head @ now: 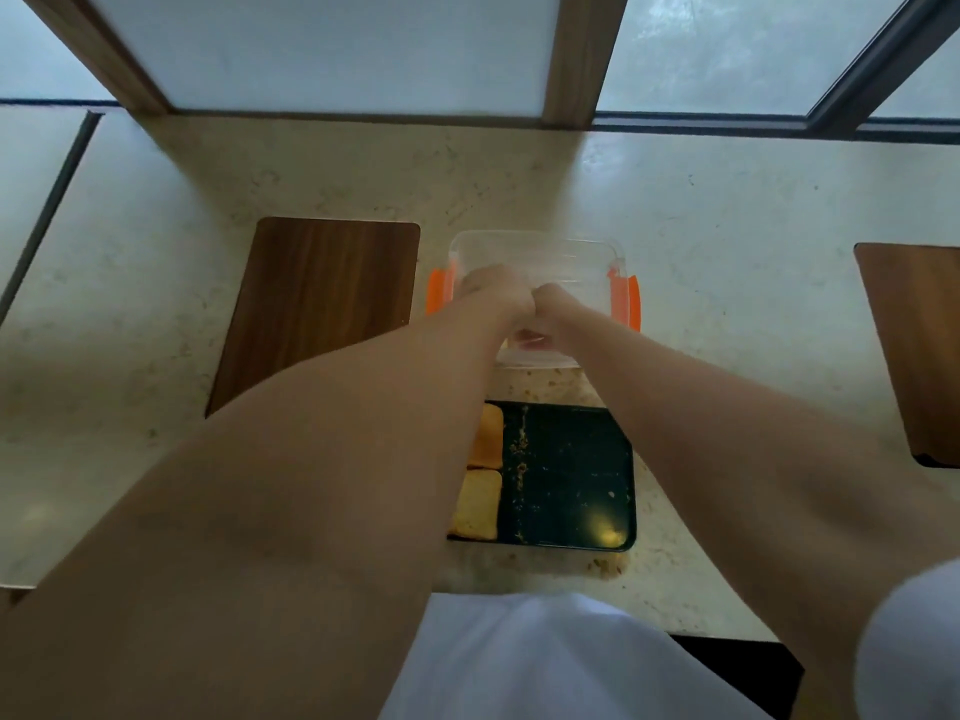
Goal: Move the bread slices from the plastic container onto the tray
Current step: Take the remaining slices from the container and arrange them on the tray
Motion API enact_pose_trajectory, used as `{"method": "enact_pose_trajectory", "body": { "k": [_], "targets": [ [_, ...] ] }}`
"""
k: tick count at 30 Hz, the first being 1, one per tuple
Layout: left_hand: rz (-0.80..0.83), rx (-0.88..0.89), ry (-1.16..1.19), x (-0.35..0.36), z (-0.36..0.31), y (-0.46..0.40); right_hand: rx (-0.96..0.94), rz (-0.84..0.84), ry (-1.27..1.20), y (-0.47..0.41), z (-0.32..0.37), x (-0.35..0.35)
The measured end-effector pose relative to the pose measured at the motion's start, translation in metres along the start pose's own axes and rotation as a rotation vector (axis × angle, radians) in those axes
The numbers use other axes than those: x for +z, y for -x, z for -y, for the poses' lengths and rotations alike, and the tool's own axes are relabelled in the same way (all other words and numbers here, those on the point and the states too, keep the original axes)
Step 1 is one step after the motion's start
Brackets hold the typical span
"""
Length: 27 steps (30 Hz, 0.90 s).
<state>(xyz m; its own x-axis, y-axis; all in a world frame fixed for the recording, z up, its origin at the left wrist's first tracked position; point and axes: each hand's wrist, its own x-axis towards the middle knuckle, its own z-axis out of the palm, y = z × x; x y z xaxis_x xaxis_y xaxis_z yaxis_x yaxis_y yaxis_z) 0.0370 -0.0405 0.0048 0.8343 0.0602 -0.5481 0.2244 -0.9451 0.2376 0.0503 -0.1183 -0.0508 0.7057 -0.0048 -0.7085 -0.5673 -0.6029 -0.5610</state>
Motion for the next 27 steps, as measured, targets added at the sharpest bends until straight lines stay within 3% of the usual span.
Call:
{"method": "enact_pose_trajectory", "body": {
  "k": [4, 11, 19, 22, 27],
  "targets": [
    [-0.015, -0.065, 0.067, 0.006, -0.004, -0.013, 0.052, 0.049, -0.158, -0.016, -0.006, 0.006],
    [-0.075, -0.324, 0.394, 0.016, -0.009, -0.030, 0.135, 0.106, -0.230, -0.028, -0.013, 0.001],
    [-0.140, -0.449, 0.580, 0.022, -0.019, -0.037, 0.175, 0.111, -0.319, -0.035, -0.014, -0.008],
    [-0.049, -0.412, 0.541, 0.029, -0.014, -0.042, 0.129, 0.129, -0.349, -0.032, -0.017, -0.016],
    [-0.084, -0.320, 0.295, 0.045, -0.002, -0.042, 0.066, 0.176, -0.291, -0.032, -0.026, -0.023]
  ]
}}
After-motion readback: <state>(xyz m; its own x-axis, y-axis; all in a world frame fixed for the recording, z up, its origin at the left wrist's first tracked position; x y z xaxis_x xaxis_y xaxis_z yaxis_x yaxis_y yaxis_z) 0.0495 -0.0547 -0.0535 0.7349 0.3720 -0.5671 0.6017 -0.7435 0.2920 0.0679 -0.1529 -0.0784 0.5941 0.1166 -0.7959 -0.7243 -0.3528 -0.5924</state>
